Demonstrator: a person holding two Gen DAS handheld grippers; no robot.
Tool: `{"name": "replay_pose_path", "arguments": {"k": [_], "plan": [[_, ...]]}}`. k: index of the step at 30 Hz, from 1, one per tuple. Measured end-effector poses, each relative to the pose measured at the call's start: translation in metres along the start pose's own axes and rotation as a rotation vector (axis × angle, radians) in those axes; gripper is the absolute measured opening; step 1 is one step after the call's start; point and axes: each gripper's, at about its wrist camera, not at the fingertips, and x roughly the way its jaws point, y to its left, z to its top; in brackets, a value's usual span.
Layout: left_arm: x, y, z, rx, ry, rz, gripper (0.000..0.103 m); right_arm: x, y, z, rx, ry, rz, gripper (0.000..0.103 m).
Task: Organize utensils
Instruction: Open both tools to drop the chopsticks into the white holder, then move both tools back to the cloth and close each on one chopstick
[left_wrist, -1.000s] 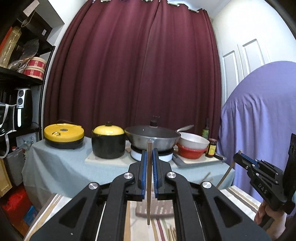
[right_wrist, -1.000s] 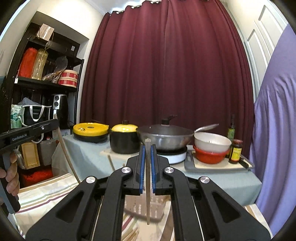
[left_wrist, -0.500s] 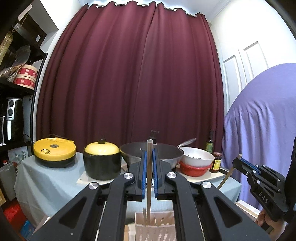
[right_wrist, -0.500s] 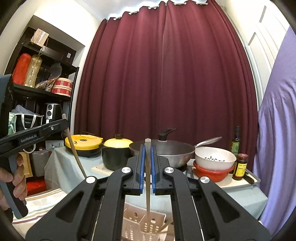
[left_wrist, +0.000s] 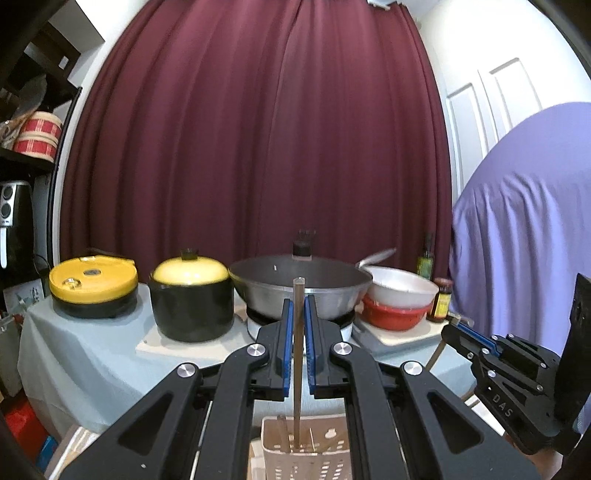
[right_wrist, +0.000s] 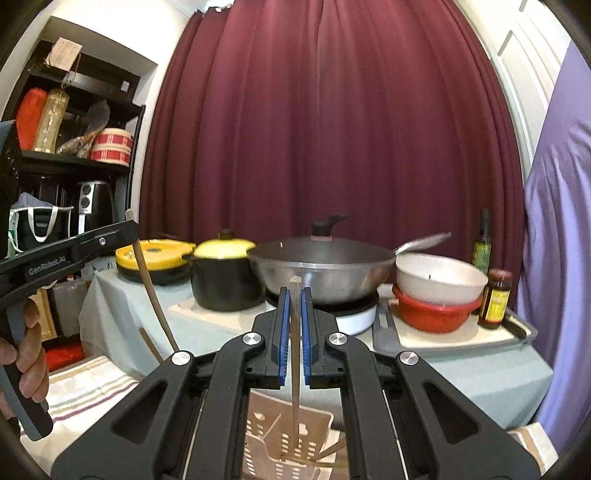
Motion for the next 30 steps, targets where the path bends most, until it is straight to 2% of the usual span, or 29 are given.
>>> {"name": "replay_pose_path", "arguments": {"k": [5, 7, 8, 9, 11, 14, 22, 30], "plan": [[0.012, -0.003, -0.015, 0.022, 0.056, -0.015, 0.007, 0.017, -0.003, -0.018, 0.023, 0.074, 0.019, 0.008], [0.013, -0.004, -0.019, 0.027, 0.07, -0.006, 0.011, 0.018, -0.004, -0.022, 0.04, 0.091, 0.023, 0.024], [0.013, -0.004, -0.02, 0.027, 0.073, -0.004, 0.019, 0.016, -0.004, -0.023, 0.04, 0.089, 0.018, 0.032], [0.012, -0.004, -0.021, 0.025, 0.076, -0.004, 0.027, 0.013, -0.003, -0.024, 0.038, 0.088, 0.013, 0.035], [0.005, -0.003, -0.023, 0.019, 0.075, 0.0, 0.037, 0.004, 0.0, -0.024, 0.029, 0.09, 0.0, 0.037], [-0.007, -0.002, -0.024, 0.016, 0.075, 0.006, 0.045, -0.013, 0.003, -0.025, 0.032, 0.093, -0.01, 0.049], [-0.047, -0.001, -0.053, 0.018, 0.139, 0.031, 0.054, -0.075, 0.018, -0.048, 0.01, 0.142, -0.041, 0.05], [-0.09, -0.004, -0.107, 0.037, 0.243, 0.083, 0.055, -0.14, 0.032, -0.108, 0.042, 0.241, -0.049, 0.05]]}}
